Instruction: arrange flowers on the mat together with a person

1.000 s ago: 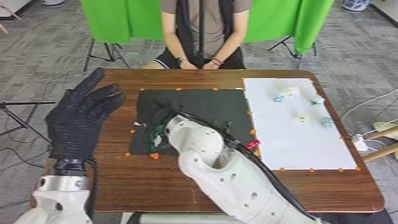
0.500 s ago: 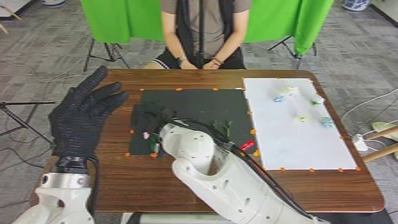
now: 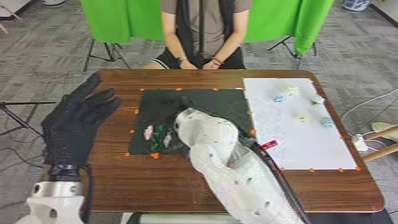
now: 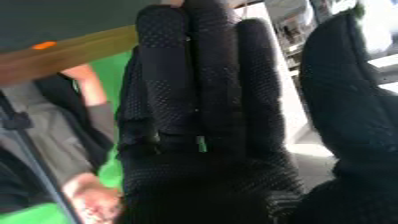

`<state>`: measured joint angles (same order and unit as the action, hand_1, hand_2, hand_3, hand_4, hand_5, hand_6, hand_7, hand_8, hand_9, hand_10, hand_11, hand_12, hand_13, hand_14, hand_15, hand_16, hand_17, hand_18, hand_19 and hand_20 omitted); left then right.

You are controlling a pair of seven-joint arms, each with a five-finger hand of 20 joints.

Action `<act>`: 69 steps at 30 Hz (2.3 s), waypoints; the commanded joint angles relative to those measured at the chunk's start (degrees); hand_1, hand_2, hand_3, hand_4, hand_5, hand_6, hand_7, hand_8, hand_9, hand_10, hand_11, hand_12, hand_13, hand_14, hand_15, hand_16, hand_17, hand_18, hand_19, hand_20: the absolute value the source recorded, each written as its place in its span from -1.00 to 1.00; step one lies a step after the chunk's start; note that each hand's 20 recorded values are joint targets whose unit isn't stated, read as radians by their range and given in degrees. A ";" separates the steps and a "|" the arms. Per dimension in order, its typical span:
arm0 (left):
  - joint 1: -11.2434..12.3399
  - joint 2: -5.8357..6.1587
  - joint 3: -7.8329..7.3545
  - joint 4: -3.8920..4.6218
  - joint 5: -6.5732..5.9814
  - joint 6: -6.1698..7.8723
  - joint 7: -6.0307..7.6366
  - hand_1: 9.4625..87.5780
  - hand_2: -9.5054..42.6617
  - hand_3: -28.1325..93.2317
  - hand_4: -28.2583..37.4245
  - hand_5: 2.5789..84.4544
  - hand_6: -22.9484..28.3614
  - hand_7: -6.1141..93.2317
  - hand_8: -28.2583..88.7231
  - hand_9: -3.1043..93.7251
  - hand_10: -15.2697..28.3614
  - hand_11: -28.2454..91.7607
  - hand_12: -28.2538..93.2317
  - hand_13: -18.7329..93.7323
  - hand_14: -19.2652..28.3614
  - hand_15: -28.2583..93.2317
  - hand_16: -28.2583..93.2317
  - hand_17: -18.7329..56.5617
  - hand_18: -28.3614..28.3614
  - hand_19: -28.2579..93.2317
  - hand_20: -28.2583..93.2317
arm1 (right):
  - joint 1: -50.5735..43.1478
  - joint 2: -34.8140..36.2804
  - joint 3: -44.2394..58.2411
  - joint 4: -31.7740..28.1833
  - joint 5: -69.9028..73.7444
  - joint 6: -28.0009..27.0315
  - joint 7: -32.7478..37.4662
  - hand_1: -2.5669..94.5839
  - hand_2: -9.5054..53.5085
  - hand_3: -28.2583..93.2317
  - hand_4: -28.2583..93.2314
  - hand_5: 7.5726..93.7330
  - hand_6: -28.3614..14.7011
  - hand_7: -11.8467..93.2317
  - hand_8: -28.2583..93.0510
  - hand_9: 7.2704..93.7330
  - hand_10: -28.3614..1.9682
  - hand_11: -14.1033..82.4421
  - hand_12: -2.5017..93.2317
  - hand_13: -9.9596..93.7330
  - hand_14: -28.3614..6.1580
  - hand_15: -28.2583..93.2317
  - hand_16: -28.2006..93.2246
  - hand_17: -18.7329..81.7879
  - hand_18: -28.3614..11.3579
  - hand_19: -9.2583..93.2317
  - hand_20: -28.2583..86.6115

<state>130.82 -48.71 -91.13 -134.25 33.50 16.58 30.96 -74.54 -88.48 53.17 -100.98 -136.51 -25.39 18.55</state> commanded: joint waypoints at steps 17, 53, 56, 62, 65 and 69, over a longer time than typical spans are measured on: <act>9.81 -12.23 -13.72 1.55 6.68 -6.90 -10.02 -0.77 -0.31 0.69 -1.00 -0.19 0.18 -0.72 -0.66 -0.13 0.68 -0.16 -0.37 -0.07 1.00 0.27 -0.72 -0.52 1.00 0.72 -0.93 | -35.21 11.33 32.05 -22.84 89.84 20.67 3.85 -0.64 -0.38 0.76 -1.00 -0.21 0.24 -0.59 -0.73 0.04 -0.37 -0.39 -0.70 0.03 -0.63 0.20 -0.41 -0.52 -0.55 0.24 -0.24; 9.82 -11.47 -11.09 3.11 3.55 -5.30 -3.52 -0.78 -0.34 0.70 -1.00 -0.16 0.22 -0.71 -0.65 -0.10 0.72 -0.11 -0.33 -0.08 1.00 0.35 -0.70 -0.53 1.00 0.73 -0.95 | -38.85 8.94 33.82 -22.35 90.99 19.57 3.88 -0.74 -0.30 0.74 -1.00 -0.30 0.32 -0.60 -0.72 -0.01 -0.42 -0.41 -0.71 -0.01 -0.73 0.12 -0.39 -0.53 -0.70 0.19 -0.24; 9.92 -11.51 -11.23 2.74 4.05 -5.36 -3.72 -0.78 -0.35 0.70 -1.00 -0.16 0.22 -0.71 -0.65 -0.11 0.72 -0.11 -0.34 -0.10 1.00 0.35 -0.71 -0.53 1.00 0.73 -0.95 | -38.91 9.16 33.82 -22.48 90.04 19.91 3.71 -0.74 -0.30 0.74 -1.00 -0.30 0.32 -0.60 -0.73 -0.01 -0.42 -0.41 -0.71 -0.01 -0.73 0.12 -0.39 -0.53 -0.70 0.19 -0.23; 9.90 -11.48 -10.75 2.51 4.51 -5.53 -4.22 -0.78 -0.35 0.70 -1.00 -0.16 0.22 -0.71 -0.65 -0.12 0.72 -0.11 -0.34 -0.11 1.00 0.34 -0.71 -0.55 1.00 0.71 -0.94 | -39.12 9.35 34.09 -22.78 89.14 20.27 3.22 -0.73 -0.30 0.75 -1.00 -0.29 0.31 -0.60 -0.72 -0.01 -0.42 -0.41 -0.71 -0.01 -0.72 0.13 -0.39 -0.53 -0.70 0.19 -0.23; 9.77 -11.33 -10.23 2.59 4.37 -5.33 -4.28 -0.78 -0.35 0.70 -1.00 -0.16 0.22 -0.71 -0.65 -0.12 0.71 -0.12 -0.35 -0.11 1.00 0.33 -0.71 -0.55 1.00 0.70 -0.94 | -39.16 9.73 34.12 -22.97 86.53 20.09 2.90 -0.73 -0.30 0.75 -1.00 -0.29 0.31 -0.60 -0.72 -0.01 -0.42 -0.41 -0.71 -0.01 -0.73 0.13 -0.39 -0.53 -0.70 0.19 -0.23; 9.76 -11.39 -9.97 2.61 4.46 -5.54 -4.48 -0.78 -0.35 0.70 -1.00 -0.16 0.22 -0.70 -0.65 -0.12 0.71 -0.12 -0.35 -0.12 1.00 0.32 -0.71 -0.57 1.00 0.67 -0.92 | -39.59 10.02 34.55 -23.20 84.98 20.07 2.51 -0.73 -0.31 0.75 -1.00 -0.29 0.32 -0.60 -0.73 -0.01 -0.40 -0.41 -0.71 -0.01 -0.72 0.10 -0.40 -0.53 -0.70 0.18 -0.23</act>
<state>140.23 -60.00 -101.88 -131.59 37.59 10.89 27.14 -113.19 -79.09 87.10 -123.48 -48.28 -5.75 22.24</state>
